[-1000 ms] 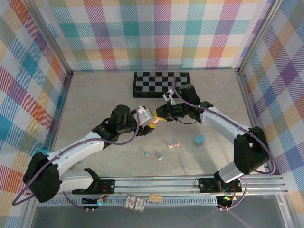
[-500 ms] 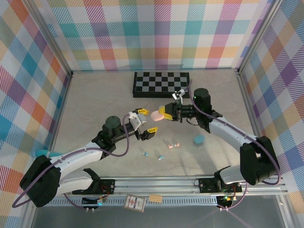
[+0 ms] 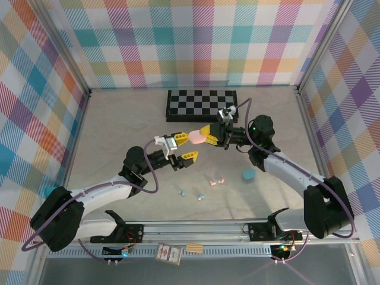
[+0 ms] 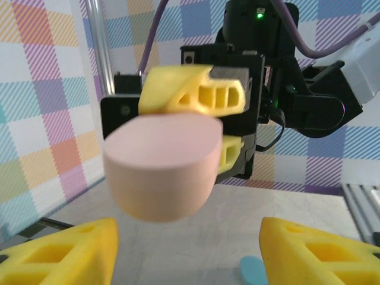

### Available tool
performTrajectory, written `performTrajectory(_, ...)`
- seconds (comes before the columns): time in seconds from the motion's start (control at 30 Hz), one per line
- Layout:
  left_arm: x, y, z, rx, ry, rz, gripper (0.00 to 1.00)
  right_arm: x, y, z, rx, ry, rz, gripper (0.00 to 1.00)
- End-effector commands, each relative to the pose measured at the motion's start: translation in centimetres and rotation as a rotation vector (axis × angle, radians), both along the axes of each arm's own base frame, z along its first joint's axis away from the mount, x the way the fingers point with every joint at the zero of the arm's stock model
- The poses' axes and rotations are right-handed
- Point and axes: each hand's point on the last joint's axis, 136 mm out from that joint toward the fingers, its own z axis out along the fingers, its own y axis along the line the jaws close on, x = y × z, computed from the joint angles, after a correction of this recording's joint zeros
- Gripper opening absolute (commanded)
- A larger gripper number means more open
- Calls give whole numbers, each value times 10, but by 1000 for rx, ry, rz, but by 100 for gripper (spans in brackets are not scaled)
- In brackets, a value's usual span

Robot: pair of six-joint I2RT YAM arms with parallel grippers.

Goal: Insert wireless bluetooth earbuds into charging case

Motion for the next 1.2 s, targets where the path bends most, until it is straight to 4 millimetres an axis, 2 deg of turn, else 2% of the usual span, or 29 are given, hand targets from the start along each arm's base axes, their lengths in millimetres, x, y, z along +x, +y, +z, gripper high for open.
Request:
performTrajectory(0.0,-7,-4,34,-80,-75,-69,59,-12,-3,19,36,-63,5,3)
performTrajectory(0.23,-5,-11,40,-91,-89,-105,53,-16,-5,22,37,-72,2,3)
performTrajectory(0.53,-8,-16,46,-108,-111,-147,44,-15,-3,15,29,-56,0,2)
performTrajectory(1.17,-18,-19,50,-100,-130,-210,44,-16,-2,12,5,-61,5,2)
